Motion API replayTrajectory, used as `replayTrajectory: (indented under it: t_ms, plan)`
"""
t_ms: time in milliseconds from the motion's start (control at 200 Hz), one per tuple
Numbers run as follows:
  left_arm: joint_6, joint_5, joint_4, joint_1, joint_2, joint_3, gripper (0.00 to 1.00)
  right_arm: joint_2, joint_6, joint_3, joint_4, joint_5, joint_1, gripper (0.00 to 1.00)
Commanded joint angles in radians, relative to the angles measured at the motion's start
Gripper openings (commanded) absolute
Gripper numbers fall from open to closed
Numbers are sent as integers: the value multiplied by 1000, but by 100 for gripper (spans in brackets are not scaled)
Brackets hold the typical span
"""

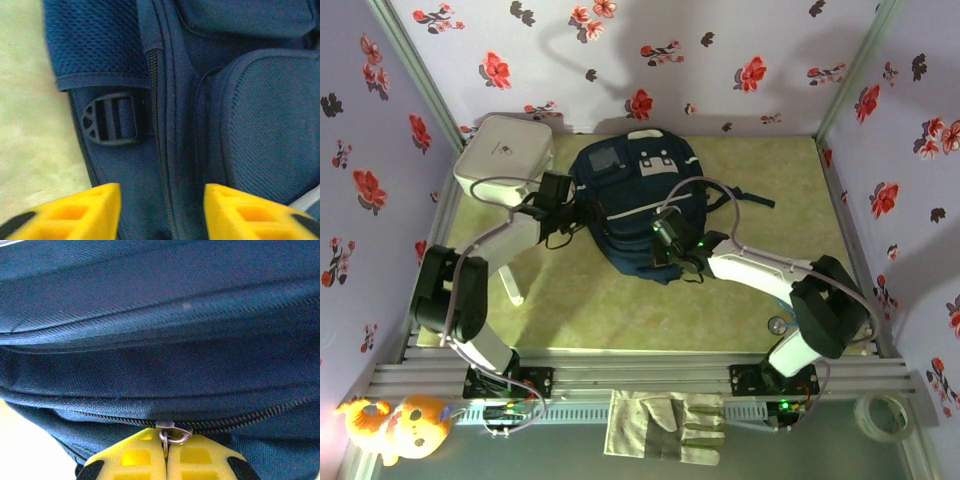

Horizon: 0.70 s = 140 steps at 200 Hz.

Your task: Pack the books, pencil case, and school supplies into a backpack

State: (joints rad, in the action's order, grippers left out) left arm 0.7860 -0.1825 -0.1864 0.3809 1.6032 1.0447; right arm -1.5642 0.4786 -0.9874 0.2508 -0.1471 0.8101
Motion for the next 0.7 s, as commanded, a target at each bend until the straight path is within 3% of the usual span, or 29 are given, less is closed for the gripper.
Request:
replayTrajectory:
  t_ms: [0, 145, 315, 470, 695]
  plan:
    - [-48, 134, -100, -19, -116, -53, 55, -60, -15, -99, -71, 81, 31, 0]
    - [8, 136, -96, -28, -228, -133, 65, -145, -28, -209, -90, 138, 63, 0]
    - [188, 52, 25, -27, -298, -252, 67, -196, -15, -267, -114, 173, 82, 0]
    - [330, -43, 174, -24, -292, -313, 61, -205, 0, -267, -133, 193, 87, 0]
    - [383, -74, 278, -17, -256, -327, 50, -211, 10, -261, -145, 199, 94, 0]
